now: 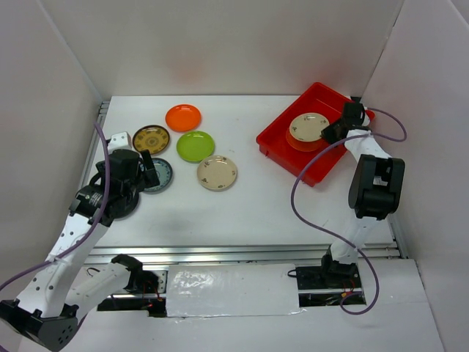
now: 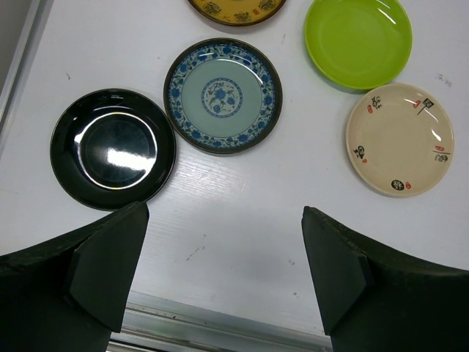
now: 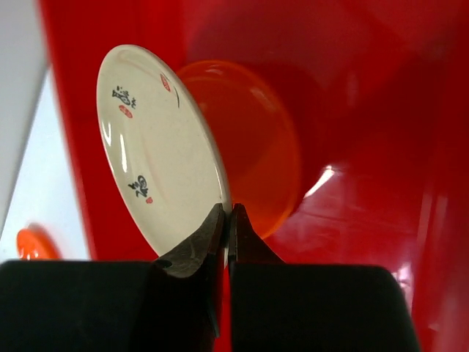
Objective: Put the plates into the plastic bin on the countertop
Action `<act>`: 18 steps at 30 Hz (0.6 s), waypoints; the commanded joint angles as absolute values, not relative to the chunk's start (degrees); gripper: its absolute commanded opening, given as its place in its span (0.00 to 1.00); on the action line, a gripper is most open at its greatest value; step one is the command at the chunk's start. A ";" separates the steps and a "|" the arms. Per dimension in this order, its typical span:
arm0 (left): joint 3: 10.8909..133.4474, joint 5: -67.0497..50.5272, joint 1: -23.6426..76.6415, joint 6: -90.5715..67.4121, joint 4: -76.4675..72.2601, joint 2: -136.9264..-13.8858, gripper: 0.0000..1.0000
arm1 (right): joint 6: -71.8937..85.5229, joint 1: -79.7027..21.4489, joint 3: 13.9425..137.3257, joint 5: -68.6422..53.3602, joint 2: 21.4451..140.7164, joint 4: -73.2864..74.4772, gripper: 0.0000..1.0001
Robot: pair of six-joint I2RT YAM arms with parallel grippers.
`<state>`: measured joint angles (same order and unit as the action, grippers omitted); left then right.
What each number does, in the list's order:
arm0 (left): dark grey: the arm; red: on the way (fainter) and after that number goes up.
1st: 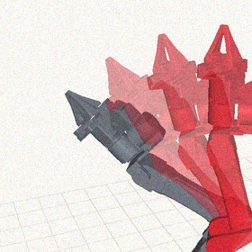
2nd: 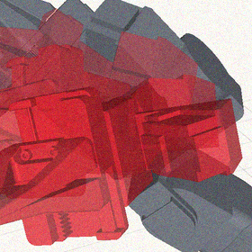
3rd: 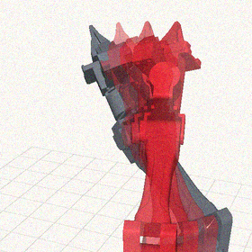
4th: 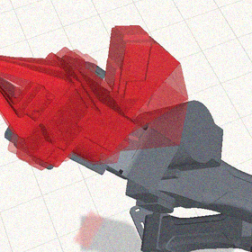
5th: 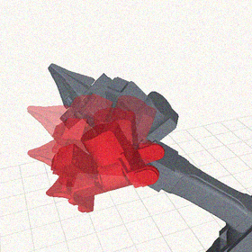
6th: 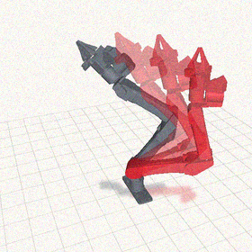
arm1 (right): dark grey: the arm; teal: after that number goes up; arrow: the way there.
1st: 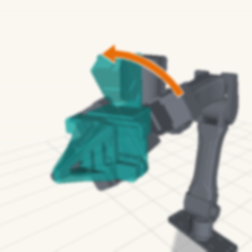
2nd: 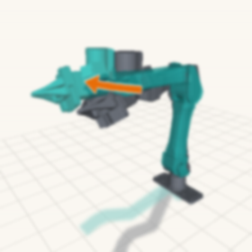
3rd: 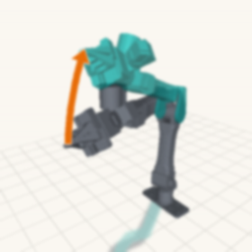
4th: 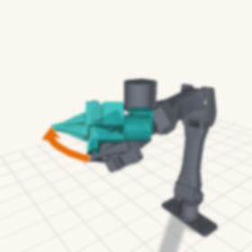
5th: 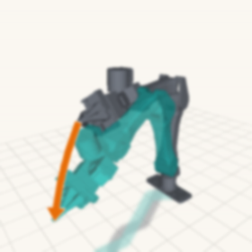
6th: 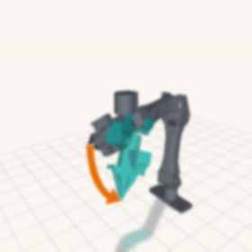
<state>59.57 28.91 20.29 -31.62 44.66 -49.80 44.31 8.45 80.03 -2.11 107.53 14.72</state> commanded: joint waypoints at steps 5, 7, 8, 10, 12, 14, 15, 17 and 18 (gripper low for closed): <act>59.68 26.89 20.04 -30.32 42.10 -50.54 0.99 | 43.34 10.81 78.75 -3.60 106.78 13.80 0.00; 59.68 26.72 20.04 -30.24 42.10 -50.45 0.99 | 42.55 10.81 79.88 -4.92 107.40 14.23 0.12; 59.59 26.72 20.04 -30.23 42.10 -50.45 0.99 | 42.19 10.81 80.15 -5.44 107.84 14.50 0.19; 59.59 26.81 20.04 -30.23 42.01 -50.27 0.99 | 41.66 10.55 80.59 -7.29 108.02 14.68 0.34; 59.59 26.72 20.04 -30.15 41.92 -50.27 0.99 | 41.40 9.76 81.04 -7.03 107.58 15.46 0.63; 59.50 26.63 20.04 -30.15 42.01 -50.45 0.99 | 41.22 9.23 81.21 -5.11 106.10 16.78 0.84; 59.50 26.63 20.13 -30.15 41.92 -50.54 0.99 | 41.39 9.05 81.04 -4.23 105.13 17.40 0.85; 59.50 26.54 20.04 -30.15 41.92 -50.62 0.99 | 41.75 7.92 78.59 -0.46 99.36 17.76 0.89; 59.50 26.54 20.13 -30.06 42.01 -50.71 0.99 | 41.75 7.04 77.18 1.91 96.97 16.62 0.91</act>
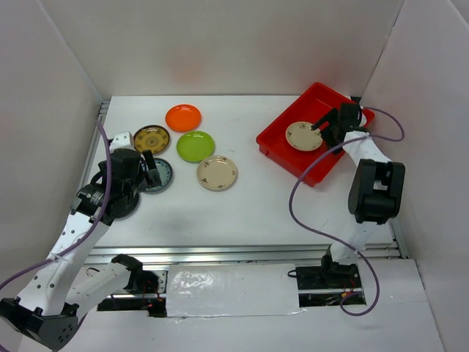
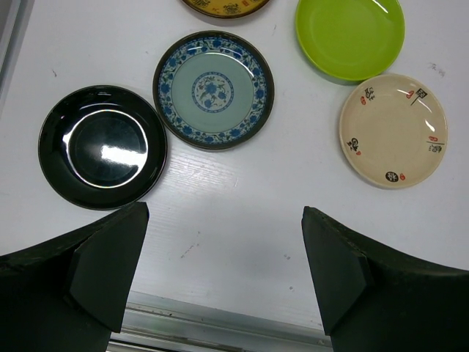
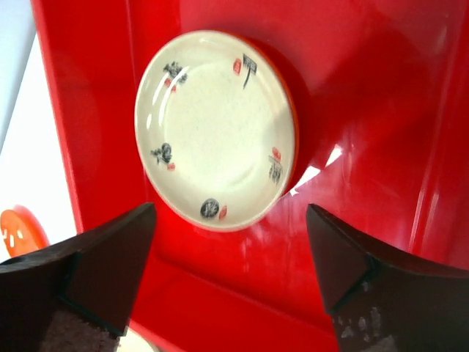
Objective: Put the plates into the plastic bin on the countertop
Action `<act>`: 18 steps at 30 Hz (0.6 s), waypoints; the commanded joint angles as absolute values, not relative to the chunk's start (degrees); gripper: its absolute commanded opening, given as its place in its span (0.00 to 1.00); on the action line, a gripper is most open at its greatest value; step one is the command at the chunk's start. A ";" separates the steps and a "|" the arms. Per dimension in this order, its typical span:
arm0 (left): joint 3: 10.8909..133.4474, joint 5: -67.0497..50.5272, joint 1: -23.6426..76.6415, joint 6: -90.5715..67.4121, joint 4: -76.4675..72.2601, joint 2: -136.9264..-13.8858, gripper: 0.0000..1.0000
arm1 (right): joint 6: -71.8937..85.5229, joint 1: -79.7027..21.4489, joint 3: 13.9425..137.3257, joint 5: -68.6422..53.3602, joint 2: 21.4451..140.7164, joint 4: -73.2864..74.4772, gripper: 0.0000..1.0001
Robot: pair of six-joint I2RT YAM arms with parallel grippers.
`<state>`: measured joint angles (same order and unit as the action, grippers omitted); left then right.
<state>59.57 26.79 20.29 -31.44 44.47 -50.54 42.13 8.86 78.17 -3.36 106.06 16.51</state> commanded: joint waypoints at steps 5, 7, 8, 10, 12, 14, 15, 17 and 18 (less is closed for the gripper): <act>59.76 28.03 20.04 -30.76 42.62 -50.71 0.99 | 37.36 -4.43 74.45 10.20 83.95 18.72 1.00; 59.94 29.35 20.04 -31.46 43.06 -50.80 0.99 | 36.66 -8.50 70.87 7.83 80.88 18.38 1.00; 60.12 30.31 20.04 -31.90 43.50 -50.80 0.99 | 36.48 -12.96 69.01 5.73 79.82 17.59 1.00; 60.29 32.25 20.04 -32.96 44.30 -50.80 0.99 | 38.31 -17.64 61.66 4.57 77.10 13.29 1.00; 60.29 32.70 19.95 -33.05 44.30 -50.89 0.99 | 41.55 -24.85 56.72 4.48 75.85 7.34 1.00; 60.21 32.17 19.95 -32.78 44.12 -51.15 0.99 | 45.15 -30.03 51.08 4.83 76.11 1.71 1.00; 60.29 31.91 19.95 -32.52 44.12 -51.24 0.99 | 45.87 -31.36 48.19 4.92 76.64 0.28 1.00; 60.29 31.55 20.04 -32.34 44.12 -51.42 0.99 | 47.71 -32.25 46.50 4.92 80.32 -3.42 0.99; 60.29 31.12 19.95 -32.26 44.03 -51.42 0.99 | 48.68 -32.26 45.89 3.01 81.72 -6.39 0.98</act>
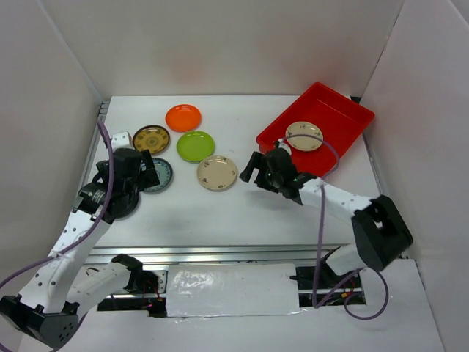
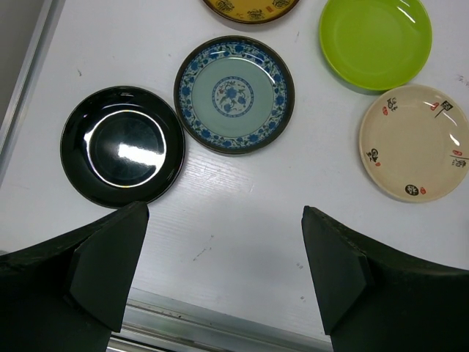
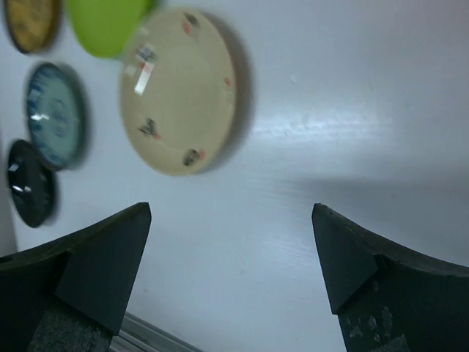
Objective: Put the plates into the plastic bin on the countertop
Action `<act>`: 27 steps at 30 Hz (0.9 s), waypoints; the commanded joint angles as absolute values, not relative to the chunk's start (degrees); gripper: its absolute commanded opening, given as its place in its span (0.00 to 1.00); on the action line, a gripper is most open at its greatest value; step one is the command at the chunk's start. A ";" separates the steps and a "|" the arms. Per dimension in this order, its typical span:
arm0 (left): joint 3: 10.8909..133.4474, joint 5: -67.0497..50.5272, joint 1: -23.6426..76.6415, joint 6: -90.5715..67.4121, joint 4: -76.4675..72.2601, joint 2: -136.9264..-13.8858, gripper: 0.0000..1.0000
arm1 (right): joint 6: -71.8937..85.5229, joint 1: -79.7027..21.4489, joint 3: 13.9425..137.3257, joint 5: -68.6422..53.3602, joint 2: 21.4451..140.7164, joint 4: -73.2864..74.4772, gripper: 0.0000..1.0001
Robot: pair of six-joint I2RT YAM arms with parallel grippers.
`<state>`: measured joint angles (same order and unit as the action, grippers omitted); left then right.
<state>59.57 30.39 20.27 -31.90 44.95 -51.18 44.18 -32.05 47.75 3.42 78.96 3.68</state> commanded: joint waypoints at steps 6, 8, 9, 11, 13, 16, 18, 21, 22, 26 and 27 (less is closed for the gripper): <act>60.03 30.32 20.04 -31.73 43.42 -51.06 0.99 | 50.01 -32.26 49.38 -4.47 98.40 -14.06 0.94; 60.12 30.23 19.95 -31.64 43.51 -51.33 0.99 | 51.23 -32.08 51.32 -6.94 101.58 -15.03 0.93; 60.03 30.23 19.95 -31.73 43.51 -51.33 0.99 | 51.68 -31.91 53.07 -7.64 104.30 -15.29 0.92; 59.94 29.97 20.04 -31.55 43.33 -51.15 0.99 | 52.99 -31.64 55.10 -9.40 106.69 -15.03 0.88; 59.94 29.80 19.95 -31.38 43.33 -51.06 0.99 | 53.87 -31.47 58.08 -9.58 109.50 -13.54 0.84; 59.85 29.53 19.95 -31.38 43.24 -50.89 0.99 | 55.28 -31.20 60.38 -9.05 110.83 -10.46 0.70; 59.85 29.44 20.04 -31.29 43.16 -50.71 0.99 | 56.33 -31.03 60.47 -8.18 110.92 -9.85 0.55; 59.85 29.18 20.04 -31.20 43.07 -50.54 0.99 | 57.30 -30.59 60.56 -8.09 111.09 -9.32 0.40; 59.85 29.09 20.04 -31.11 43.07 -50.45 0.99 | 57.57 -30.41 60.56 -8.26 111.09 -9.32 0.34; 59.77 28.92 20.04 -31.03 42.89 -50.19 0.99 | 58.80 -30.23 59.60 -7.74 109.87 -9.49 0.00; 59.77 28.92 19.95 -31.03 42.89 -50.01 0.99 | 59.06 -30.23 59.15 -7.39 109.34 -9.75 0.00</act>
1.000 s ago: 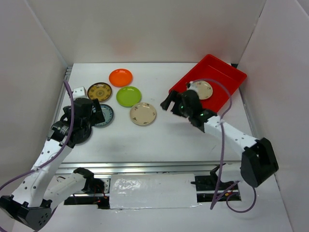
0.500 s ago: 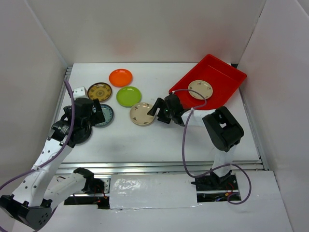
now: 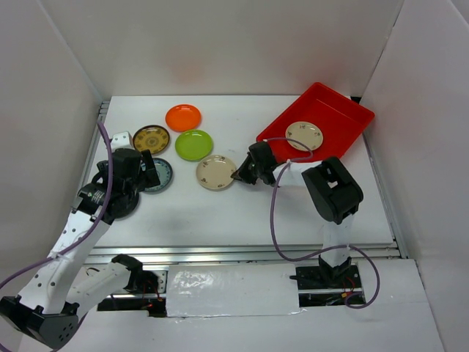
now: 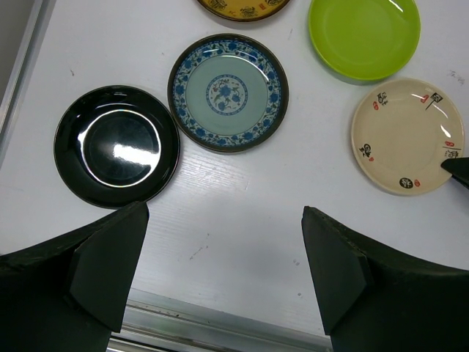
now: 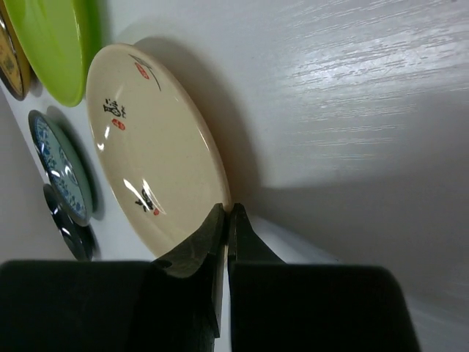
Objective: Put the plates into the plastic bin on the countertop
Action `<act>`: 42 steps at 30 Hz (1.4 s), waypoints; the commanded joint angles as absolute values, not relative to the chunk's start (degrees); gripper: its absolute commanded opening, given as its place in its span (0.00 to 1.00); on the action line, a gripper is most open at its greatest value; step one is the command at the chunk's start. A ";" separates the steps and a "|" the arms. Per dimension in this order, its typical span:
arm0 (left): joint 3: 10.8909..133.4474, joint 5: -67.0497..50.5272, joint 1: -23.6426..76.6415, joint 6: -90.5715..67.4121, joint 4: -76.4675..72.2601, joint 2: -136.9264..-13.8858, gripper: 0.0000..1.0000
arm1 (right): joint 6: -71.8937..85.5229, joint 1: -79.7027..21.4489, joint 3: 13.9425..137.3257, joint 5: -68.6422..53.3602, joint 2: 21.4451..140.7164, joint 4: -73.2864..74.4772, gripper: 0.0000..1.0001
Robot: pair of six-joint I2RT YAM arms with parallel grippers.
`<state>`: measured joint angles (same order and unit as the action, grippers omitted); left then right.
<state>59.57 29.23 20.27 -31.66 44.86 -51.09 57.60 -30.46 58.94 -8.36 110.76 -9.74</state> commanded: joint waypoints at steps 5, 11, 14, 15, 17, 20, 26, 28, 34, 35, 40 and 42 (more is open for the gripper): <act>59.68 28.48 19.95 -30.85 42.80 -50.18 0.99 | 58.63 -31.20 53.88 -3.70 96.26 -8.09 0.00; 59.85 28.30 20.04 -30.94 42.80 -50.27 0.99 | 54.06 -22.96 53.78 -0.97 83.42 -0.80 0.00; 59.68 28.30 19.95 -30.85 42.72 -50.36 0.99 | 51.42 -14.53 56.32 1.41 83.49 3.42 0.00; 59.68 28.39 20.04 -30.85 42.71 -50.27 0.99 | 50.89 -12.41 57.21 1.84 84.19 4.21 0.00; 59.68 28.21 19.95 -30.85 42.71 -50.36 0.99 | 50.01 -5.39 59.76 2.29 86.91 5.89 0.00; 59.68 28.04 19.95 -30.85 42.63 -50.54 0.99 | 50.36 2.89 61.96 0.27 90.26 5.10 0.00; 59.68 27.86 20.04 -30.67 42.54 -50.54 0.99 | 49.22 9.31 69.51 -1.66 96.76 7.91 0.00; 59.59 27.86 20.04 -30.59 42.54 -50.45 0.99 | 48.78 10.19 72.76 -2.28 100.36 10.10 0.00; 59.59 27.69 19.95 -30.50 42.45 -50.54 0.99 | 47.37 11.25 74.71 -3.95 104.32 10.64 0.03; 59.59 27.51 19.95 -30.50 42.45 -50.62 0.99 | 47.37 11.34 74.88 -4.83 104.67 10.55 0.03; 59.59 27.42 19.95 -30.50 42.36 -50.54 0.99 | 46.06 10.72 75.93 -5.80 104.68 10.98 0.28; 59.50 27.51 19.95 -30.50 42.36 -50.54 0.99 | 45.79 10.02 76.64 -5.11 103.54 12.39 0.71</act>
<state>59.57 28.14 20.27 -31.53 44.66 -51.00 47.62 10.76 73.14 -4.73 105.27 11.79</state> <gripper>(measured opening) 0.993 0.543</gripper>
